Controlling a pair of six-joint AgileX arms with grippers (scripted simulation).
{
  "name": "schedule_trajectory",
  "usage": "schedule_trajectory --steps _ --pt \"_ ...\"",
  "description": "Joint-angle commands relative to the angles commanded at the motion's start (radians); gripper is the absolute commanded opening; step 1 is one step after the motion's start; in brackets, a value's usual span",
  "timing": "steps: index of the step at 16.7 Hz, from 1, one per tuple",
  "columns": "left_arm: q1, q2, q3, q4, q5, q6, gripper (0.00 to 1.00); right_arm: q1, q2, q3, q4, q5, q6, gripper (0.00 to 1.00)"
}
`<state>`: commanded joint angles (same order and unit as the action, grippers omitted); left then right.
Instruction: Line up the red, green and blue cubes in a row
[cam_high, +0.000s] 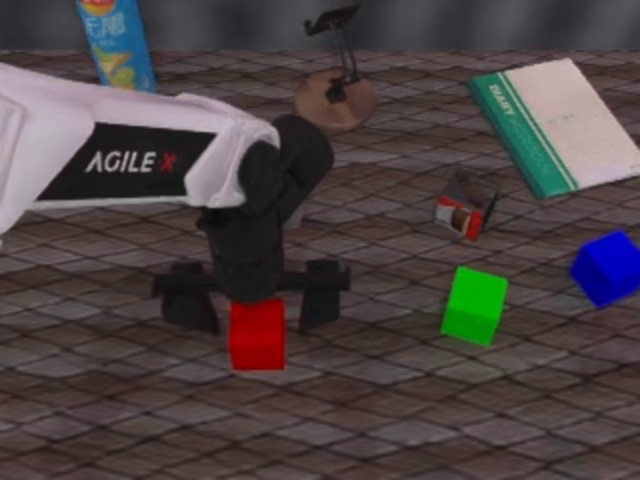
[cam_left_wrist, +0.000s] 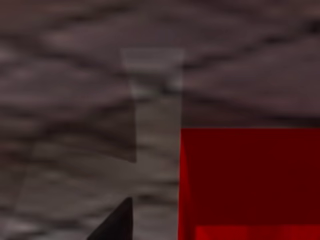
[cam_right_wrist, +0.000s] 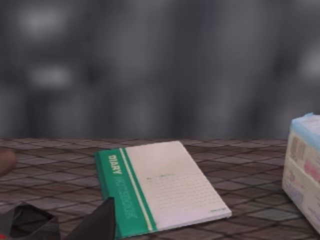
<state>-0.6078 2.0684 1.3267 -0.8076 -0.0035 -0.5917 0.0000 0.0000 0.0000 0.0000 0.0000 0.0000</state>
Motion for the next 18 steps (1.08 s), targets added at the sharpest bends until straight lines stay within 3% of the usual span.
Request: schedule_trajectory --steps 7,14,18 --pt "0.002 -0.002 0.003 -0.004 0.0 0.0 1.0 0.0 0.0 0.0 0.0 0.0 0.0 1.0" --pt "0.016 -0.085 0.124 -0.219 -0.001 -0.004 1.0 0.0 0.0 0.0 0.0 0.0 0.0 1.0" --pt "0.019 -0.104 0.145 -0.248 -0.001 -0.004 1.0 0.0 0.0 0.0 0.0 0.0 0.0 1.0"
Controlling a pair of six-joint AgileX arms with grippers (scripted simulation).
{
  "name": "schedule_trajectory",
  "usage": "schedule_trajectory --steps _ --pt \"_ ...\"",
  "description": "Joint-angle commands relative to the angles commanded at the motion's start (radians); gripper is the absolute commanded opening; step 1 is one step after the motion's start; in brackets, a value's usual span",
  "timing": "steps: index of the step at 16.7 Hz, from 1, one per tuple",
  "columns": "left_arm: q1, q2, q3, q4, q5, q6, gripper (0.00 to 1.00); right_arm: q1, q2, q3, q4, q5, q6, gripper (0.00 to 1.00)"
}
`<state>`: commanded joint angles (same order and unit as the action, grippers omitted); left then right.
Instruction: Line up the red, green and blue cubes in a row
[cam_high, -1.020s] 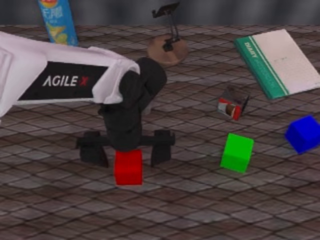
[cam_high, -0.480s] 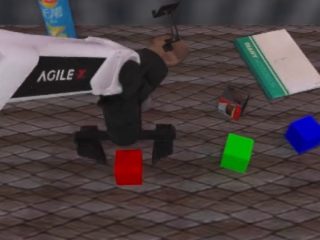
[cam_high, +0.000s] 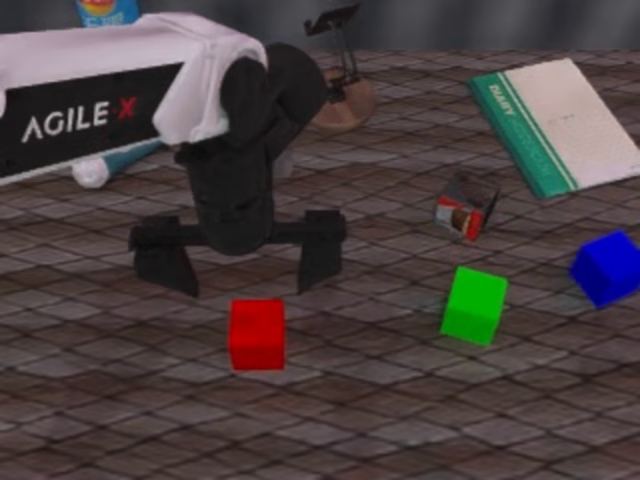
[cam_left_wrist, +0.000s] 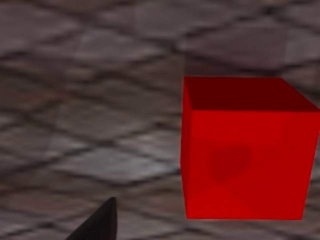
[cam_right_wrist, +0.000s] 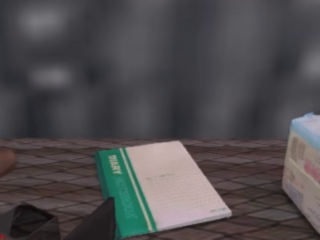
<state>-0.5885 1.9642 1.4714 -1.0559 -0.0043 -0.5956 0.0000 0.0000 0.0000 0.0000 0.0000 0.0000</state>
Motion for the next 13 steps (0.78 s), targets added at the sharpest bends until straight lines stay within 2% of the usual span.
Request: schedule_trajectory --steps 3,6,9,13 --pt "-0.001 -0.006 -0.012 0.009 -0.001 0.001 1.0 0.004 0.01 0.01 -0.007 -0.001 -0.005 1.0" --pt "0.043 -0.099 -0.095 0.063 -0.005 0.005 1.0 0.035 0.097 0.096 -0.064 -0.004 -0.047 1.0" --pt "0.123 -0.287 -0.246 0.163 -0.012 0.021 1.0 0.085 0.276 0.258 -0.171 -0.004 -0.123 1.0" --pt "0.256 -0.653 -0.523 0.336 -0.019 0.074 1.0 0.17 0.649 0.533 -0.364 -0.001 -0.256 1.0"
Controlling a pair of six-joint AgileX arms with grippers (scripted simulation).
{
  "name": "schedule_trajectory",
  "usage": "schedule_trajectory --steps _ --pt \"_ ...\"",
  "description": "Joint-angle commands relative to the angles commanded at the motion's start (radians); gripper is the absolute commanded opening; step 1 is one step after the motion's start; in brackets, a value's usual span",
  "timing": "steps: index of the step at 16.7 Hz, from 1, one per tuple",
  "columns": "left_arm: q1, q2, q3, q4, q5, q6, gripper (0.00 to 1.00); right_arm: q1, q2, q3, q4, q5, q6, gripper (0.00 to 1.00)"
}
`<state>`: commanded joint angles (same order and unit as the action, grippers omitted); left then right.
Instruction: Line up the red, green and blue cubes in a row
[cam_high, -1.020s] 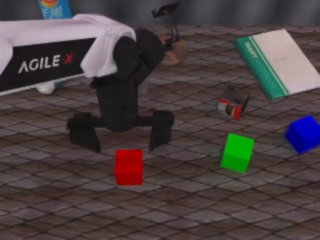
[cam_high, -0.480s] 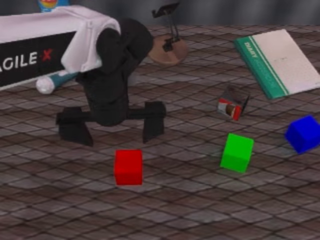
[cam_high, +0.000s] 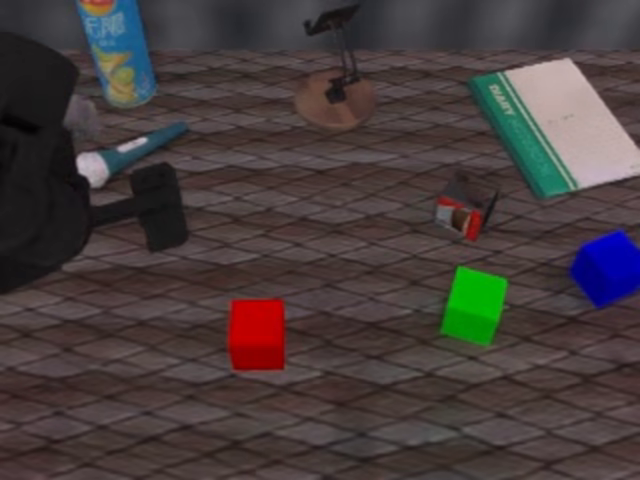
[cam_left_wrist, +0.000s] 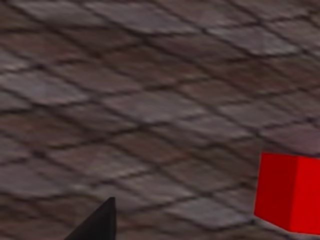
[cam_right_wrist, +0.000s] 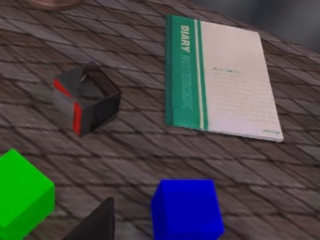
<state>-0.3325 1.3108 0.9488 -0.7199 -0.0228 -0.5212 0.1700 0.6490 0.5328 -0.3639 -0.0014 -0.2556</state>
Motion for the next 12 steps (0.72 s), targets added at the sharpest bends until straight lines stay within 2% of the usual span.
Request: schedule_trajectory --steps 6,12 --pt "0.194 -0.619 -0.483 0.301 -0.003 0.177 1.0 0.143 0.677 0.44 -0.333 0.0 -0.22 1.0" --pt "0.312 -1.085 -0.823 0.565 0.009 0.389 1.0 0.261 1.162 0.808 -0.592 -0.001 -0.399 1.0"
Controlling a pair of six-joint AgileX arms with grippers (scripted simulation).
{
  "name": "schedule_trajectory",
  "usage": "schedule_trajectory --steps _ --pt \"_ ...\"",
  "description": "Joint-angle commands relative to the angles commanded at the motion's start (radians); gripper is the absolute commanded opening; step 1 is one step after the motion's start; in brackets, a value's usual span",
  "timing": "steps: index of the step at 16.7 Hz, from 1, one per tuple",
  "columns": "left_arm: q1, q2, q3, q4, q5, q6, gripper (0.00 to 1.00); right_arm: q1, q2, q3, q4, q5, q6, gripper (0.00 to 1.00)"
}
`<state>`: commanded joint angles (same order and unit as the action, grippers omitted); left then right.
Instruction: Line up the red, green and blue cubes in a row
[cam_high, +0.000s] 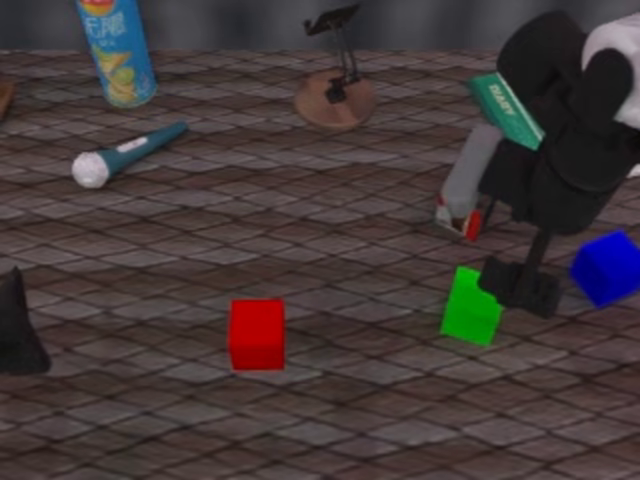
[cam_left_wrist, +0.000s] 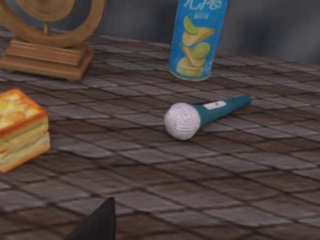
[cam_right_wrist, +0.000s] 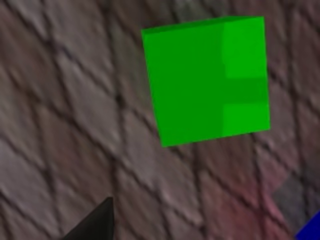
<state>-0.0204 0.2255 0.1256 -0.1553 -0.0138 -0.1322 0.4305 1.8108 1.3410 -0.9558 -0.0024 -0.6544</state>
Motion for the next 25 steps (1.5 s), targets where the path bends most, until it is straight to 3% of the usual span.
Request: schedule_trajectory --steps 5,12,20,25 --pt "0.037 -0.202 -0.115 0.139 0.012 0.119 1.0 0.053 0.21 0.182 -0.106 0.004 -0.082 1.0" --pt "0.04 -0.225 -0.126 0.155 0.014 0.132 1.0 0.054 0.232 0.198 -0.111 0.004 -0.09 1.0" --pt "0.04 -0.225 -0.126 0.155 0.014 0.132 1.0 0.059 0.34 0.053 0.146 0.005 -0.087 1.0" --pt "0.04 -0.225 -0.126 0.155 0.014 0.132 1.0 0.06 0.349 0.044 0.16 0.005 -0.087 1.0"
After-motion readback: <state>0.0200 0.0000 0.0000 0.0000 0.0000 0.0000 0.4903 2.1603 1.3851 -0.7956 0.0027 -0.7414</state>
